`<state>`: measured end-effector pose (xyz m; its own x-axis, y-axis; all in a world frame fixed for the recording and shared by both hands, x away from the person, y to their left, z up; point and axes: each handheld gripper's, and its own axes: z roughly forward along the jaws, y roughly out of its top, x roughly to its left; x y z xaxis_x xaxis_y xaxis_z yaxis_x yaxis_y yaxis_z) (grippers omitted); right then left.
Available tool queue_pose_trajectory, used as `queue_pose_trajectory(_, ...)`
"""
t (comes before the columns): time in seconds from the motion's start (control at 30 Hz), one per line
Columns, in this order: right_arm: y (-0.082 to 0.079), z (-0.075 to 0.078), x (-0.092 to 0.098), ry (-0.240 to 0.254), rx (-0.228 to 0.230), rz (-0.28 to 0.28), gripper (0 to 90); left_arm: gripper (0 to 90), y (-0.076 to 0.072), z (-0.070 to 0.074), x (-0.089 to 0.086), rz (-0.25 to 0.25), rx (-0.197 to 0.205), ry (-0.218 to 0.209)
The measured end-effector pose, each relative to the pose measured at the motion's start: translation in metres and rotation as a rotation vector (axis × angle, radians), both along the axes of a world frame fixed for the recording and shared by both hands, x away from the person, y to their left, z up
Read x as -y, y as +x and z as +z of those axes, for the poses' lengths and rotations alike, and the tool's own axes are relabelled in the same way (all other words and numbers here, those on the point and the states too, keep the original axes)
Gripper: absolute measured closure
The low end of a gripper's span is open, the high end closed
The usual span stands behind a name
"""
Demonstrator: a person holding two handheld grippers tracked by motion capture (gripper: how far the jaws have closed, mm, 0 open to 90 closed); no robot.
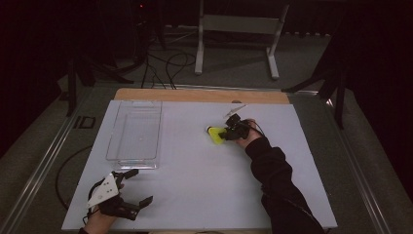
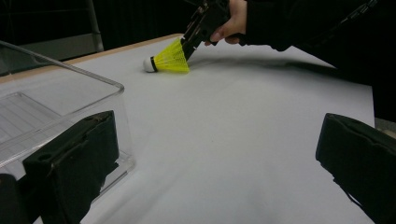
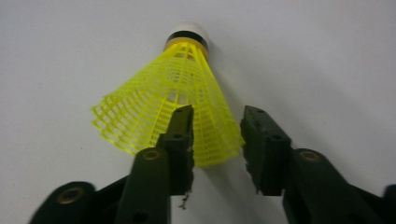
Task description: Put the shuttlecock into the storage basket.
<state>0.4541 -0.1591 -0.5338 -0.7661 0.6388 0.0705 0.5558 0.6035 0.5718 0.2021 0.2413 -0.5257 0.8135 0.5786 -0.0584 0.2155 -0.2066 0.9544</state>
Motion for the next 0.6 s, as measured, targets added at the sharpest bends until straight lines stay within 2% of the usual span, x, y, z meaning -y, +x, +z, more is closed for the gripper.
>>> queue_pose_trajectory(0.13, 0.002, -0.002, -0.005, -0.011, -0.029, 0.01, 77.5, 0.1, 0.0, 0.0, 0.0, -0.002, 0.0, 0.001)
queue_pose_trajectory(0.2, 0.003, -0.002, -0.006, -0.015, -0.032, 0.013, 86.9, 0.1, 0.0, 0.0, 0.0, -0.002, 0.0, 0.001)
queue_pose_trajectory(0.23, 0.003, -0.002, -0.006, -0.01, -0.05, 0.009, 87.7, 0.2, 0.0, 0.0, 0.0, -0.002, 0.0, 0.001)
queue_pose_trajectory(0.43, 0.005, 0.003, -0.007, -0.026, -0.085, 0.015, 90.0, 0.1, 0.0, 0.0, 0.0, -0.003, 0.0, 0.002)
queue_pose_trajectory(0.6, 0.009, 0.011, -0.005, -0.006, -0.135, 0.004, 90.0, 0.1, 0.0, 0.0, 0.0, -0.003, -0.001, 0.003)
